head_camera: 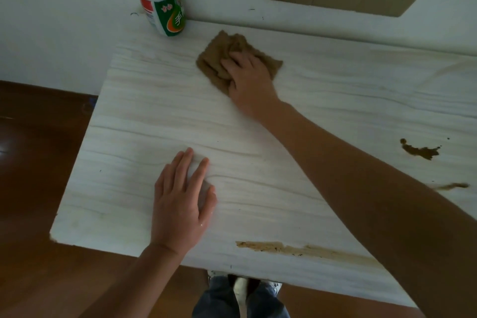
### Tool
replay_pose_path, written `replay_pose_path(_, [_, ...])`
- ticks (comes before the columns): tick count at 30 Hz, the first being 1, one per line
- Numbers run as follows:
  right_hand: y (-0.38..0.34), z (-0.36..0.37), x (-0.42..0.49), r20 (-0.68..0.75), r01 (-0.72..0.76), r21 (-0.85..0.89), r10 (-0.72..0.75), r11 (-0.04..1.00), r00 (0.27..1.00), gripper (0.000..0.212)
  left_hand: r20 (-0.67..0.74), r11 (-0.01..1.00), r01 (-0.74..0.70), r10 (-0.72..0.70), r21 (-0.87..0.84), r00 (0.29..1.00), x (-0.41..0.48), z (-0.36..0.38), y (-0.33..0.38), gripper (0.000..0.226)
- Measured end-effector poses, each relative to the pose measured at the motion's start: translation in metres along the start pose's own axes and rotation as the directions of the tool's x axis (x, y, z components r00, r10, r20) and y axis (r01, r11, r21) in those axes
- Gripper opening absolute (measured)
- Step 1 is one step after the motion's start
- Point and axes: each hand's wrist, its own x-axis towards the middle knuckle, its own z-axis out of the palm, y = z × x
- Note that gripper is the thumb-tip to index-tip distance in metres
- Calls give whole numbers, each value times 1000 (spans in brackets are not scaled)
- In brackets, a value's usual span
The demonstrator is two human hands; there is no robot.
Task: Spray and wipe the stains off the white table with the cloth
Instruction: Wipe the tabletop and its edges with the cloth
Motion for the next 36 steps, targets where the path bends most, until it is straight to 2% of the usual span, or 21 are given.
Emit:
replay_pose_path(4, [1, 8, -63, 4, 103, 46, -103, 994, 995, 55, 7, 1000, 4, -4, -1, 1000, 0, 1, 0, 54])
replay_pose_path(6, [17, 0, -89, 10, 76, 1, -76, 997, 997, 56, -5, 1000, 2, -2, -9, 1000, 0, 1, 0, 53])
replay_pose_path(9, [49, -15, -99, -5, -38, -75, 38, 996, 999, 59, -11, 1000, 0, 0, -20, 1000, 0, 1, 0, 52])
replay_pose_path(12, [67, -25, -67, -26, -180, -93, 178, 979, 984, 62, -5, 1000, 0, 0, -25, 1000, 0, 2, -1, 52])
replay_pose_path(15, [60, -26, -12, -77, -276, -28, 273, 961, 959, 58, -8, 1000, -1, 1, -28, 1000, -1, 2, -1, 53])
replay_pose_path(18, [34, -20, 41, -86, -291, 29, 292, 956, 953, 56, -8, 1000, -6, 5, -29, 1000, -1, 3, -2, 53])
replay_pose_path(23, [6, -7, 79, -37, -168, 13, 169, 986, 985, 51, 0, 1000, -4, 4, -28, 1000, 0, 4, -2, 54])
replay_pose_path(26, [8, -7, 65, 38, -32, 8, 32, 999, 999, 57, 10, 1000, -4, 4, -19, 1000, -1, 3, -3, 54])
replay_pose_path(31, [7, 0, -10, 69, 202, 46, -205, 978, 976, 64, 1, 1000, -3, 3, -3, 1000, -1, 2, -2, 54])
replay_pose_path(36, [-3, 7, -140, 120, 221, 105, -233, 970, 965, 60, -13, 1000, -7, 7, 14, 1000, 0, 1, 0, 52])
